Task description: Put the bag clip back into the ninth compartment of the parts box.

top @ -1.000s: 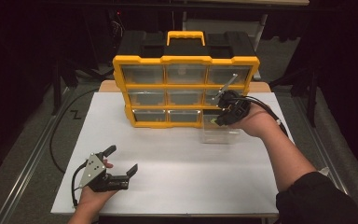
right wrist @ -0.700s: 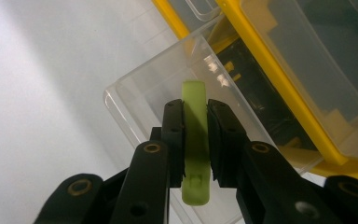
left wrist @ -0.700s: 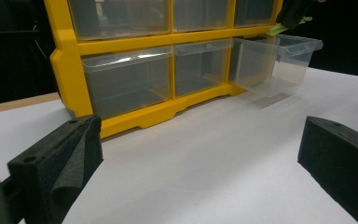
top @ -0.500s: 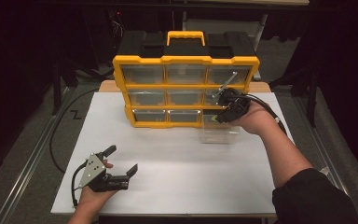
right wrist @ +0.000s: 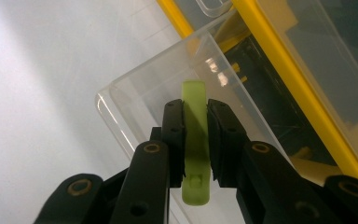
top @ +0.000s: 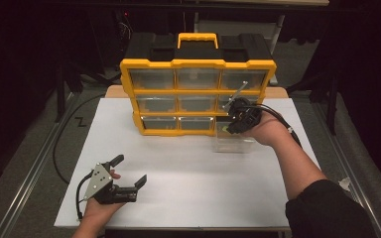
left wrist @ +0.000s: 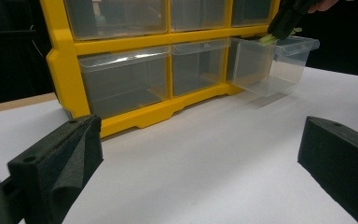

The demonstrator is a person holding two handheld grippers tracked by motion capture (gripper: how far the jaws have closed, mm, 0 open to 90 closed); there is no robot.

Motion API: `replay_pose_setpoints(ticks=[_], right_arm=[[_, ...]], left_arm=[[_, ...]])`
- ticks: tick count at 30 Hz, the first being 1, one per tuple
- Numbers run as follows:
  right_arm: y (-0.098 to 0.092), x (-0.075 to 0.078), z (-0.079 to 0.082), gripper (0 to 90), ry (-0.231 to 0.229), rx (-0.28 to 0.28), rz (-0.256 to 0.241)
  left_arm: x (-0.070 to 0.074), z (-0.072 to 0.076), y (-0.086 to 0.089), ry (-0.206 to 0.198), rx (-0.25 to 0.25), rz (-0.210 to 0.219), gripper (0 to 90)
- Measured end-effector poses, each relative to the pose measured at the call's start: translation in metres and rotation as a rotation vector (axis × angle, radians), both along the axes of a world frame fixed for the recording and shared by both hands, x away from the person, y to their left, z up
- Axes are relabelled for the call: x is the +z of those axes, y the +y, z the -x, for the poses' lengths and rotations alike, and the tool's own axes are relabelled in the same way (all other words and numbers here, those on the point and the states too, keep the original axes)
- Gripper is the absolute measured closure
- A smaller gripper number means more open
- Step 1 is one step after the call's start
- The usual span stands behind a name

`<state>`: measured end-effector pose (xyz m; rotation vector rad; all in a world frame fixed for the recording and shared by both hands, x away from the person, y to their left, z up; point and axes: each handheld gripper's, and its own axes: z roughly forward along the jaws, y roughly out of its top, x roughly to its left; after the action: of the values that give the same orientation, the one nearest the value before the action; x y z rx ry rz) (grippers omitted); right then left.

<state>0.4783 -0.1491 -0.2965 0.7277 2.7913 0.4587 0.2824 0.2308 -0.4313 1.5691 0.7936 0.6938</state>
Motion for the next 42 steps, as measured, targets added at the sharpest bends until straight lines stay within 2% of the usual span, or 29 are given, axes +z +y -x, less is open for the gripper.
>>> replay_pose_setpoints(ticks=[19, 20, 22, 25, 34, 42], right_arm=[[-0.001, -0.006, 0.000, 79.0, 0.003, -0.005, -0.016], [-0.001, -0.005, 0.000, 71.5, -0.018, -0.003, -0.018], [-0.002, -0.002, 0.001, 58.1, -0.014, -0.004, -0.041], [-0.003, 0.003, 0.005, 51.4, -0.015, -0.008, -0.055], [-0.012, 0.008, 0.020, 43.0, 0.021, -0.032, -0.058], [-0.020, 0.003, 0.035, 39.3, 0.032, -0.041, -0.067]], left_arm=[[0.000, 0.000, 0.000, 0.001, -0.005, -0.006, 0.4], [0.000, 0.000, 0.000, 0.001, -0.004, -0.006, 0.4], [0.000, 0.000, 0.000, 0.001, -0.005, -0.007, 0.4], [0.000, 0.000, 0.000, 0.004, -0.006, -0.006, 0.4], [0.000, 0.001, -0.001, 0.003, -0.008, -0.008, 0.4], [0.000, 0.001, -0.001, 0.007, -0.012, -0.016, 0.4]])
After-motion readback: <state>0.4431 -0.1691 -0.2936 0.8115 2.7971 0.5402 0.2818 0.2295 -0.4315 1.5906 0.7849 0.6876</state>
